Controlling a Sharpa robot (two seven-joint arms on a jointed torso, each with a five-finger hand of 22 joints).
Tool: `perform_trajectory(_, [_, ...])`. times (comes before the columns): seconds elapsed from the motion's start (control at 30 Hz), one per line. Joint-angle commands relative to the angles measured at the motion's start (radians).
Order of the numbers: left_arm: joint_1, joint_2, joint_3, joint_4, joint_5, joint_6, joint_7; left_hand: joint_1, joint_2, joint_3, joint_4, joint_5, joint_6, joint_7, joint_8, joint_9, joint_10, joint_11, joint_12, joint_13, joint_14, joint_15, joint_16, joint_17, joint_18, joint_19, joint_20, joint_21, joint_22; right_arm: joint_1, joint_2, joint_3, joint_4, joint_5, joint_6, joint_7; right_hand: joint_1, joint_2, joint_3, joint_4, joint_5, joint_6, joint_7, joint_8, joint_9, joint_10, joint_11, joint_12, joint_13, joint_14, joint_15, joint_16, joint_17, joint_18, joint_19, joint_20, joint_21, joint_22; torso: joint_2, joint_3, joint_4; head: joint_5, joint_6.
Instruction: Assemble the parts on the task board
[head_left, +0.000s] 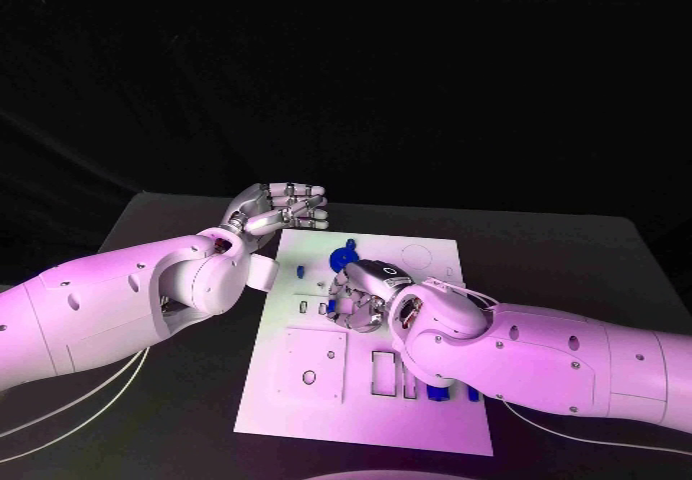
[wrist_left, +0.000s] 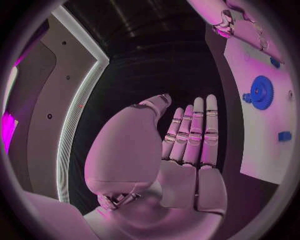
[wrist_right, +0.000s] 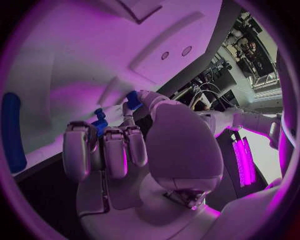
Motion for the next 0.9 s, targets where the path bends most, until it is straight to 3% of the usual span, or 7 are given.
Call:
perform_trajectory(0.03, [0.000, 0.001, 0.001, 0.002, 0.002, 0.018, 0.003, -0.004, 0.002, 0.007, 0.001, -0.004, 0.000, 0.029, -0.005, -0.002, 0.003, 0.003, -0.004, 0.001, -0.001, 0.006, -0.007, 0.001, 0.011, -0.006, -0.002, 0.005, -0.001, -0.002, 0.001, -0.001, -0.001, -0.013, 0.000, 0.003, -0.002, -0.008, -0.009, -0.001, 0.001, -0.008, 0.002, -0.008, -0.002, 0.038, 0.008, -0.007, 0.170, 0.088, 0.007, 0.001, 0.171, 0.004, -0.006, 0.003, -0.008, 0.120, 0.000, 0.0003, -0.0008, 0.001, 0.000])
perform_trajectory(0.3, [0.000, 0.000, 0.001, 0.002, 0.002, 0.018, 0.002, -0.004, 0.002, 0.007, 0.001, -0.004, 0.000, 0.029, -0.005, -0.002, 0.003, 0.003, -0.004, 0.001, -0.001, 0.006, -0.007, 0.001, 0.011, -0.006, -0.002, 0.005, -0.001, -0.002, 0.002, -0.001, -0.001, -0.010, 0.001, 0.016, -0.006, -0.029, -0.039, 0.000, 0.001, -0.055, 0.019, -0.033, -0.013, 0.021, 0.023, -0.028, 0.152, 0.087, 0.021, -0.001, 0.166, 0.006, -0.012, 0.015, -0.019, 0.114, 0.000, 0.0004, -0.0001, -0.002, 0.001])
perform_trajectory(0.57, [0.000, -0.001, 0.001, 0.002, 0.002, 0.018, 0.002, -0.004, 0.002, 0.007, 0.001, -0.004, 0.000, 0.029, -0.005, -0.002, 0.003, 0.003, -0.004, 0.001, -0.001, 0.006, -0.007, 0.001, 0.011, -0.006, -0.002, 0.005, -0.001, -0.002, -0.001, -0.001, 0.006, -0.006, -0.012, 0.029, -0.005, -0.036, -0.074, 0.004, 0.001, -0.090, 0.029, -0.051, -0.024, 0.008, 0.033, -0.045, 0.137, 0.086, 0.030, -0.001, 0.163, 0.007, -0.015, 0.024, -0.026, 0.111, 0.001, 0.0003, -0.0002, -0.003, 0.002])
perform_trajectory(0.67, [0.000, -0.001, 0.001, 0.002, 0.002, 0.018, 0.001, -0.004, 0.001, 0.009, -0.002, -0.004, 0.000, 0.029, -0.006, -0.002, 0.003, 0.003, -0.004, 0.001, -0.001, 0.006, -0.008, 0.002, 0.010, -0.007, -0.002, 0.006, -0.001, -0.002, -0.005, -0.001, 0.013, 0.000, -0.032, 0.034, 0.011, -0.021, -0.176, 0.025, 0.005, -0.131, 0.042, -0.069, -0.041, -0.001, 0.046, -0.052, 0.130, 0.086, 0.041, -0.001, 0.166, 0.008, -0.016, 0.035, -0.031, 0.110, 0.001, 0.0005, 0.0002, -0.002, 0.002])
perform_trajectory(0.7, [0.000, -0.001, 0.001, 0.002, 0.002, 0.018, 0.001, -0.004, 0.001, 0.009, -0.002, -0.004, 0.000, 0.029, -0.006, -0.002, 0.003, 0.003, -0.004, 0.001, -0.001, 0.006, -0.008, 0.002, 0.010, -0.007, -0.002, 0.006, -0.001, -0.002, -0.008, -0.001, 0.017, 0.001, -0.038, 0.036, 0.034, -0.003, -0.260, 0.046, 0.007, -0.145, 0.047, -0.073, -0.049, -0.004, 0.049, -0.054, 0.127, 0.087, 0.049, 0.001, 0.170, 0.009, -0.015, 0.038, -0.032, 0.112, 0.001, 0.0007, 0.0002, -0.003, 0.002])
perform_trajectory(0.77, [0.000, -0.001, 0.001, 0.002, 0.002, 0.018, 0.001, -0.004, 0.001, 0.009, -0.002, -0.004, 0.000, 0.029, -0.006, -0.002, 0.003, 0.003, -0.004, 0.001, -0.001, 0.006, -0.008, 0.002, 0.010, -0.007, -0.002, 0.006, -0.001, -0.002, -0.013, -0.001, 0.024, 0.003, -0.048, 0.038, 0.054, 0.017, -0.351, 0.048, 0.010, -0.160, 0.054, -0.077, -0.057, -0.008, 0.056, -0.058, 0.121, 0.087, 0.049, 0.001, 0.171, 0.008, -0.015, 0.046, -0.033, 0.113, 0.001, 0.0009, 0.0004, -0.003, 0.002])
perform_trajectory(0.9, [0.000, -0.002, 0.001, 0.000, 0.002, 0.018, 0.001, -0.004, 0.001, 0.009, -0.002, -0.004, 0.000, 0.029, -0.006, -0.002, 0.002, 0.003, -0.004, 0.001, -0.002, 0.006, -0.009, 0.002, 0.010, -0.007, -0.002, 0.006, -0.001, -0.002, -0.037, -0.001, 0.047, 0.005, -0.081, 0.044, 0.057, 0.026, -0.399, 0.052, 0.011, -0.162, 0.054, -0.074, -0.062, -0.011, 0.057, -0.060, 0.117, 0.087, 0.052, 0.001, 0.170, 0.009, -0.016, 0.047, -0.036, 0.112, -0.001, 0.0009, 0.0001, -0.002, 0.002])
